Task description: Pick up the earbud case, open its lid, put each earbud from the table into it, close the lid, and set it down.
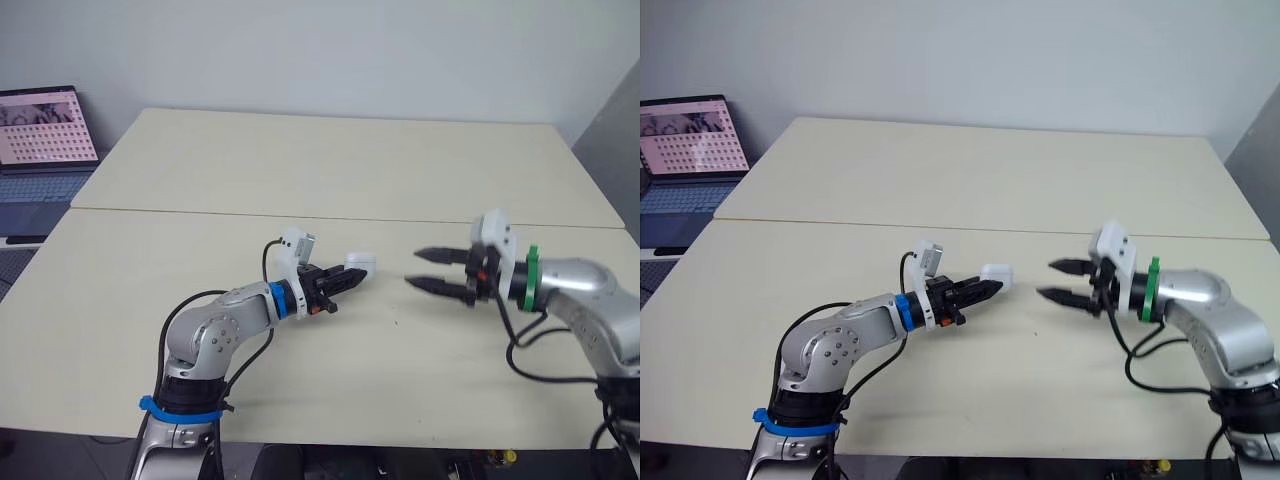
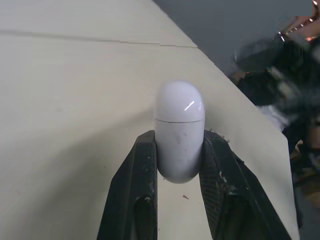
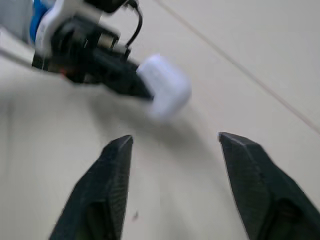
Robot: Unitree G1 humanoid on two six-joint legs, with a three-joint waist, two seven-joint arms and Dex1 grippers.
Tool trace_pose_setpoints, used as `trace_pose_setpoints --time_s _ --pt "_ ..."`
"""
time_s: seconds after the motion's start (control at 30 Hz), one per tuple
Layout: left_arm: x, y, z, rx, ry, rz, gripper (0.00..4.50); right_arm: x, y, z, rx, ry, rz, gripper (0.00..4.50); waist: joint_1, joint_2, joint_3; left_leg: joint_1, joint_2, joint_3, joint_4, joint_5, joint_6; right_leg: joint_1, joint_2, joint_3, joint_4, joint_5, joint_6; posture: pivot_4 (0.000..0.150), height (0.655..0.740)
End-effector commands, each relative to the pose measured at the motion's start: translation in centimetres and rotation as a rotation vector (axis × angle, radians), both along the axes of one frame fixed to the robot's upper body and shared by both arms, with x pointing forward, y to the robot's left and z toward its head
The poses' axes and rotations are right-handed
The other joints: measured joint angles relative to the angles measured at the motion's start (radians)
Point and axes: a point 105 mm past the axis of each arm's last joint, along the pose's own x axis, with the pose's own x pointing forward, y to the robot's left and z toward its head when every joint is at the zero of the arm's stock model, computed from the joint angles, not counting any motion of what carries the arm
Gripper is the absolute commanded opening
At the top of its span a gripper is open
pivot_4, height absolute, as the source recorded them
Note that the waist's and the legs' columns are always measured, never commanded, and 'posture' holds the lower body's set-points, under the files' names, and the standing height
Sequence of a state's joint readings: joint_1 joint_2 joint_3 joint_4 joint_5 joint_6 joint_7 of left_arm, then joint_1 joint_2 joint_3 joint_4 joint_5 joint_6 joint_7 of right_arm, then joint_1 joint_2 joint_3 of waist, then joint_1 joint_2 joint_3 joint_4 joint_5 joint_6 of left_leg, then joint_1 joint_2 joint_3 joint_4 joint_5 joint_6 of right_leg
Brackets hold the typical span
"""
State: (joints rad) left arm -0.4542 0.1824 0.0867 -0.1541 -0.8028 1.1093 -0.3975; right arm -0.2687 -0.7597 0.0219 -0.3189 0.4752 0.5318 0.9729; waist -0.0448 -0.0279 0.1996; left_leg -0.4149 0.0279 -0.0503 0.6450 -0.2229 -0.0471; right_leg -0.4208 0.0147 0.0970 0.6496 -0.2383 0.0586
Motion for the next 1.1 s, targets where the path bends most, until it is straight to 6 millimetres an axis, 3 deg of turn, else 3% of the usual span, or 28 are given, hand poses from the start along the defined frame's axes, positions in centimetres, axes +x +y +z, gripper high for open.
trace_pose_setpoints --time_s 0.03,0.07,0.2,0.37,0.6,0.73,0.8,0.87,1.0,1.1 --pt "0.9 -0.2 -1.0 0.021 0.112 0.058 0.76 -0.6 -0.1 0.4 -0.023 -0.099 0.007 4.22 -0.001 0.000 0.000 0.000 0.000 0.000 0.001 0.000 0.000 0.000 0.000 0.000 0.000 0.000 0.000 0.150 0.7400" --pt "1.1 -0.1 -1.6 0.036 0.147 0.072 0.76 -0.6 -0.1 0.1 -0.021 -0.097 -0.005 4.48 -0.004 0.000 0.000 0.000 0.000 0.000 0.001 0.000 0.000 0.000 0.000 0.000 0.001 0.001 0.001 0.150 0.7400" --pt "1.5 0.2 -3.0 0.046 0.250 0.111 0.76 -0.7 -0.1 -0.1 0.005 -0.107 -0.040 4.48 -0.008 0.000 0.000 0.003 0.000 0.000 0.001 0.000 0.000 0.001 0.001 0.001 0.002 0.001 0.000 0.150 0.7400" --pt "0.9 1.5 -3.8 0.095 0.295 0.125 2.44 -0.3 0.0 0.3 0.033 -0.121 -0.070 4.50 -0.009 0.000 0.000 0.003 0.000 0.000 0.000 0.000 0.000 0.001 0.001 0.001 0.002 0.001 0.000 0.150 0.7400" --pt "-2.7 6.6 -4.0 0.239 0.271 0.160 4.47 1.0 -0.4 0.4 0.031 -0.143 -0.079 4.50 -0.022 0.000 -0.001 0.007 0.001 0.002 -0.001 0.000 0.000 0.002 0.001 0.003 0.006 0.001 -0.001 0.150 0.7400" --pt "-3.7 9.3 -2.8 0.354 0.140 0.169 4.47 1.5 -0.7 0.7 0.035 -0.148 -0.070 4.50 -0.037 -0.001 -0.001 0.017 0.001 0.003 -0.002 0.000 -0.001 0.008 0.001 0.003 0.010 -0.003 -0.007 0.150 0.7400" --pt "-2.0 12.0 0.4 0.477 -0.206 0.195 4.47 1.4 -0.5 0.9 0.073 -0.091 -0.036 4.50 -0.041 -0.002 0.000 0.019 0.001 0.002 -0.002 0.000 -0.001 0.009 0.001 0.003 0.011 -0.006 -0.011 0.150 0.7400" --pt "-1.8 13.3 2.4 0.619 -0.501 0.099 4.47 1.0 -0.3 1.2 0.099 -0.049 0.004 4.50 -0.039 -0.003 0.000 0.019 0.001 0.002 -0.001 0.000 -0.001 0.008 0.001 0.003 0.011 -0.005 -0.013 0.150 0.7400" --pt "-1.0 15.3 3.3 0.653 -0.640 0.107 4.47 1.2 -0.7 1.5 0.097 -0.034 0.007 4.50 -0.030 -0.001 -0.001 0.016 -0.001 0.007 -0.002 0.000 -0.001 0.007 -0.004 0.004 0.007 -0.005 -0.013 0.150 0.7400" --pt "-0.5 15.4 3.8 0.614 -0.676 0.146 4.47 1.6 -0.8 1.7 0.093 -0.040 -0.008 4.50 -0.019 -0.002 -0.001 0.012 -0.001 0.009 -0.002 -0.001 -0.001 0.007 -0.005 0.003 0.000 -0.005 -0.011 0.150 0.7400"
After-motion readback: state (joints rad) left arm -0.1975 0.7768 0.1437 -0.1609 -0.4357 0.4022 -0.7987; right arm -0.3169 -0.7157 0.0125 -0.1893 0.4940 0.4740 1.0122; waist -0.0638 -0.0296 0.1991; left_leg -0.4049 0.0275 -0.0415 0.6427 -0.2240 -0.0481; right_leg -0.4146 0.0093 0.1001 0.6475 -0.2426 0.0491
